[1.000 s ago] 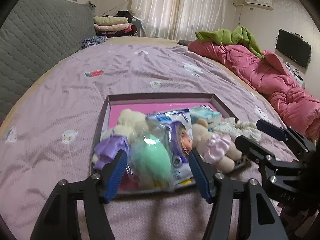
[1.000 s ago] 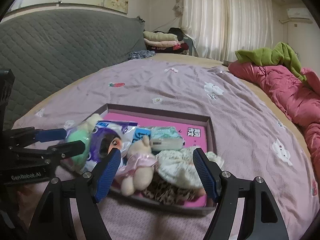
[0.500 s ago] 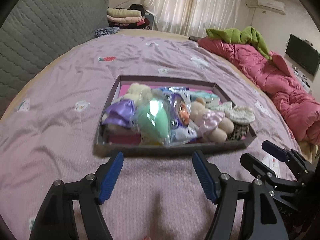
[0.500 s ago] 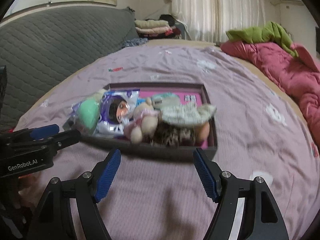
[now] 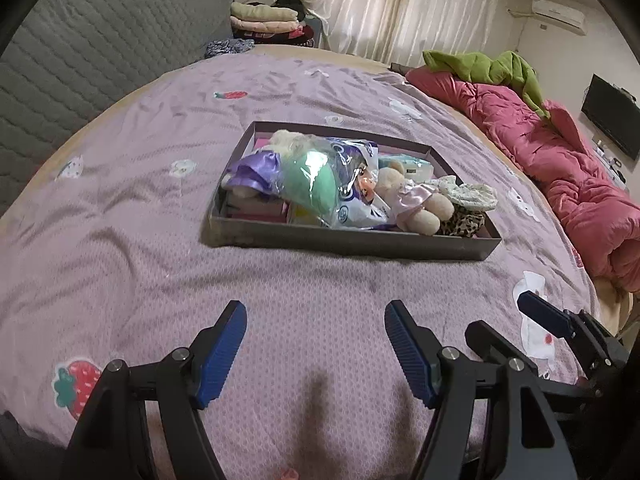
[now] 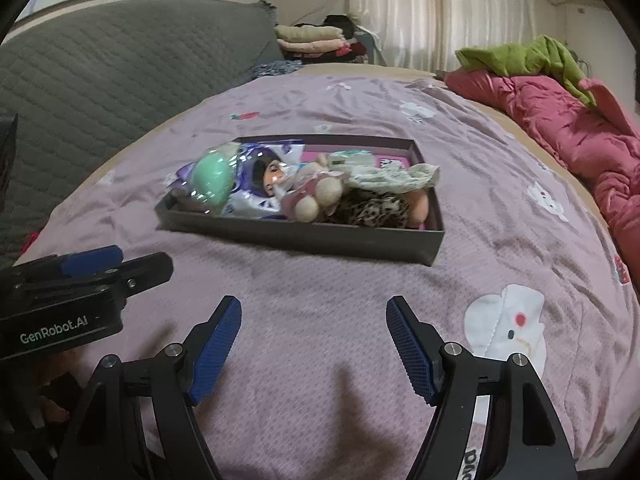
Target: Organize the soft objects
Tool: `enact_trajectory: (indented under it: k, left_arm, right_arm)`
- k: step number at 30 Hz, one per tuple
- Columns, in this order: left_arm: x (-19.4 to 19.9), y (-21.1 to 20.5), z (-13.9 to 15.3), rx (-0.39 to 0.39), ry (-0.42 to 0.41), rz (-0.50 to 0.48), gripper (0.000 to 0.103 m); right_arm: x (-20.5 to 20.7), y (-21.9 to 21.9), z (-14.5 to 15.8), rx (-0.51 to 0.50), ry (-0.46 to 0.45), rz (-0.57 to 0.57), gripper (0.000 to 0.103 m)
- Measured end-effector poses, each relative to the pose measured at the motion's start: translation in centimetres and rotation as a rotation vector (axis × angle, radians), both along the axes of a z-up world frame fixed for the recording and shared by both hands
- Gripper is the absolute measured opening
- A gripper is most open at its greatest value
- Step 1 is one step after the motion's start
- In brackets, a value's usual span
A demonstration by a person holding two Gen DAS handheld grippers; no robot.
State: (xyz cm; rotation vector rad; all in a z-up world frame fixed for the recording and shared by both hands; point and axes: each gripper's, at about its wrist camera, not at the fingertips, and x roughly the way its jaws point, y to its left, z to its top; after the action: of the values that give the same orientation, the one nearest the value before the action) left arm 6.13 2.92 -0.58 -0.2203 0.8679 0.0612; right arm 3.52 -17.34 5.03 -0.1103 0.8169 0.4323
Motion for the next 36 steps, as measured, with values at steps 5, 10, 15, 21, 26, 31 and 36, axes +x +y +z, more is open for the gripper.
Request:
enact_trajectory:
  k: [5,10,15,21,26,31,36]
  left_arm:
    - [0.3,0.2,-0.5,-0.003,0.005,0.006,0.071]
    - [0.5,0.6,-0.9,-0.007,0.014,0.018,0.071]
    - [0.8,0.5,-1.1,-0.024,0.013,0.005,0.071]
    - [0.9,0.3,-1.1,-0.020,0.006,0.000,0.071]
    - [0.8,0.2,-1.1,-0.013,0.013,-0.003,0.071]
    - [1.0,0.0,-1.3,-0.011,0.018,-0.013,0.071]
    - [1.0,-0.1,-1.3,-0.007,0.019,-0.014,0.071]
  right_arm:
    - [0.2,0.2,-0.6,-0.006,0.002,-0.012,0.076]
    - [0.7,-0.2,-1.3,-0.010,0.016,-0.029,0.076]
    - [0.9,-0.2,-1.4,-0.011,0.013,-0.035,0.076]
    - [1.2,-0.5,-1.3,-0.008,0.006,-0.052,0.076]
    - [1.3,-0.8,-1.4,0.001,0.018,-0.065,0.076]
    - [1.4,-0.7,-1.7,0.004,0.033,-0.062,0.076]
    - [1.4,-0.6,-1.7,0.003,0.030,-0.058,0.076]
